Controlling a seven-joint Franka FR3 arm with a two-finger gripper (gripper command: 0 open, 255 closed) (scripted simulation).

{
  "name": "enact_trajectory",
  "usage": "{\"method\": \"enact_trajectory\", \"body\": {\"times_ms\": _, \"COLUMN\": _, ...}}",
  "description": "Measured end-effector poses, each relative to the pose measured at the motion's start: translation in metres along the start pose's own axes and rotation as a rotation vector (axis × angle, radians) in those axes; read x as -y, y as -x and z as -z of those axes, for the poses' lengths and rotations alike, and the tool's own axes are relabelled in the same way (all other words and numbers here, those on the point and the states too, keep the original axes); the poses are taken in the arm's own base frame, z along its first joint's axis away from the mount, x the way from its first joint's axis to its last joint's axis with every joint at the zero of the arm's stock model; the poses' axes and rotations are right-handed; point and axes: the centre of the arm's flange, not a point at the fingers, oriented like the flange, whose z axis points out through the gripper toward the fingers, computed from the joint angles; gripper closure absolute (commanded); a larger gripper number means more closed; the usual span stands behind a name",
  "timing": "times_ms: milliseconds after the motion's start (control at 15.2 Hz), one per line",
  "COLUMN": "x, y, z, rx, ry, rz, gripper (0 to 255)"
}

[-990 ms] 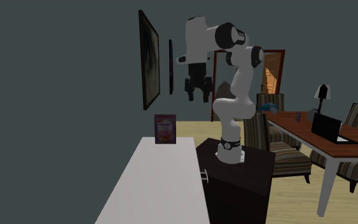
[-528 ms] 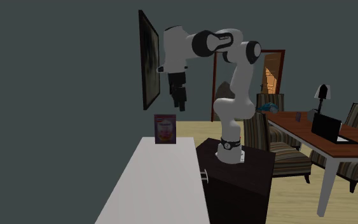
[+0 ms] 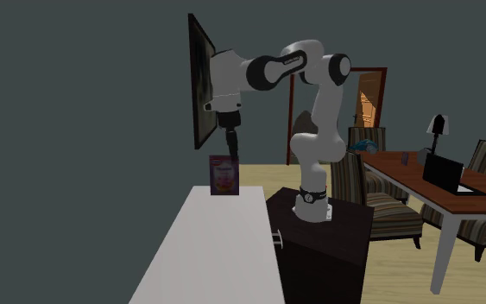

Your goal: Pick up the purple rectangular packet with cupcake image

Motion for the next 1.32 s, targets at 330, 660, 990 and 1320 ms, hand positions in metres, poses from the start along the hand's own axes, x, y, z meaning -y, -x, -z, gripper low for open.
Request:
{"method": "enact_trajectory", "body": {"times_ms": 330, "x": 0.000, "y": -0.002, "z": -0.019, "rx": 0.000, "ry": 0.000, "rz": -0.001, "gripper": 255}}
{"method": "enact_trajectory", "body": {"times_ms": 660, "x": 0.000, "y": -0.002, "z": -0.019, "rx": -0.001, "ry": 0.000, "rz": -0.001, "gripper": 255}}
{"method": "enact_trajectory", "body": {"times_ms": 990, "x": -0.001, "y": -0.001, "z": -0.017, "rx": -0.001, "ry": 0.000, "rz": -0.001, "gripper": 255}}
{"method": "enact_trajectory", "body": {"times_ms": 1320, "x": -0.002, "y": 0.001, "z": 0.007, "rx": -0.001, "ry": 0.000, "rz": -0.001, "gripper": 255}}
